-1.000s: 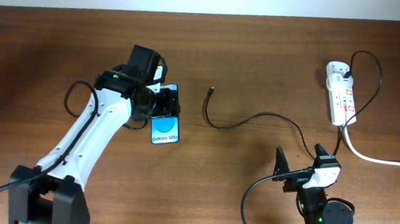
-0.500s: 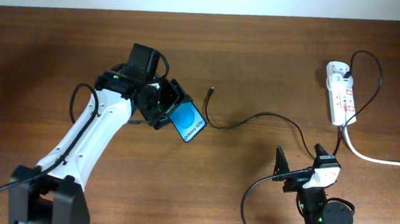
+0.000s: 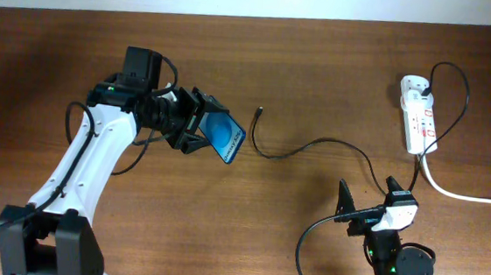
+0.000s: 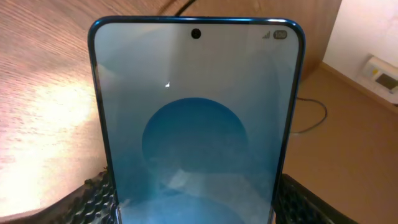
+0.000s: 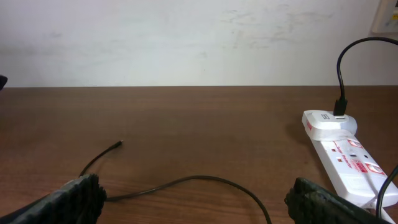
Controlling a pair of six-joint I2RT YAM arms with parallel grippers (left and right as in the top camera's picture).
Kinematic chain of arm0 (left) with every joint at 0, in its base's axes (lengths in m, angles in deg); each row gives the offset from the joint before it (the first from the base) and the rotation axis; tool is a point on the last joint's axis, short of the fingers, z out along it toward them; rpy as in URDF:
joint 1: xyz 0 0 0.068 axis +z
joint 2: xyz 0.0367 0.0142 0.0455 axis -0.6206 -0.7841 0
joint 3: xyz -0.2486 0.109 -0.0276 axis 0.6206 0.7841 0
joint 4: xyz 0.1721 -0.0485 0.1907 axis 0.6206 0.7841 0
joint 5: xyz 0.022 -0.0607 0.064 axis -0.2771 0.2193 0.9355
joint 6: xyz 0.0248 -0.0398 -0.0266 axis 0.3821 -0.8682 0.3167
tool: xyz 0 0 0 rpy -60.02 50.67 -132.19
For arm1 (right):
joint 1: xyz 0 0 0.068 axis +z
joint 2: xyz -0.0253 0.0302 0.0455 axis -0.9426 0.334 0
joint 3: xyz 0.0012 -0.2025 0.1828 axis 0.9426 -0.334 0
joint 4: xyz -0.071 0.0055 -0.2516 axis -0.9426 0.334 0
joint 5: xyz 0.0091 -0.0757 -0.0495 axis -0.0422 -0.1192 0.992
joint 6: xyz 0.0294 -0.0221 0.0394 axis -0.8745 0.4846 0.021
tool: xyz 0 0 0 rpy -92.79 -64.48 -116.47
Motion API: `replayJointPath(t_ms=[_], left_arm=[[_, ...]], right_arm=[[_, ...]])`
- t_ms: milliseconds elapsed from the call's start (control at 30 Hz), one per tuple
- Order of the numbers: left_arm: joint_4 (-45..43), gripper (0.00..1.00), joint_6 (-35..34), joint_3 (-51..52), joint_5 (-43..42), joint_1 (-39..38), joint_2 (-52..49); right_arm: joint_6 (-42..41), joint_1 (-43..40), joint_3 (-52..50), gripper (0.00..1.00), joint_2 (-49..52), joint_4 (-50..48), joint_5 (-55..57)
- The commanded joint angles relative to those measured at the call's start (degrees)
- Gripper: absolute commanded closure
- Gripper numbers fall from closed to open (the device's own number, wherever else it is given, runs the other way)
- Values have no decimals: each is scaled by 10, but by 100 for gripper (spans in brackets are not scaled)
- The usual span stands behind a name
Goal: Plug charger to phone and switch on socket
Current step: 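Lift the phone with the left gripper and tilt it upright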
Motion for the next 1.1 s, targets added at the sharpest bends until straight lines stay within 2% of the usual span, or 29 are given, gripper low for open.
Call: replayJointPath(t_ms=[0, 100, 400, 667, 1067], left_arm=[[-1, 100, -15, 0, -46, 1, 20], [-2, 100, -48, 0, -47, 1, 20], [-4, 100, -57, 0, -63, 1, 20], [-3, 100, -187, 0, -120, 7, 20], [-1, 100, -297, 0, -128, 22, 20]], right_arm=[[-2, -2, -3, 2, -3, 3, 1], [-2, -2, -3, 2, -3, 2, 1], [-2, -2, -3, 2, -3, 2, 1], [-2, -2, -3, 2, -3, 2, 1], [-2, -2, -3, 2, -3, 3, 1]])
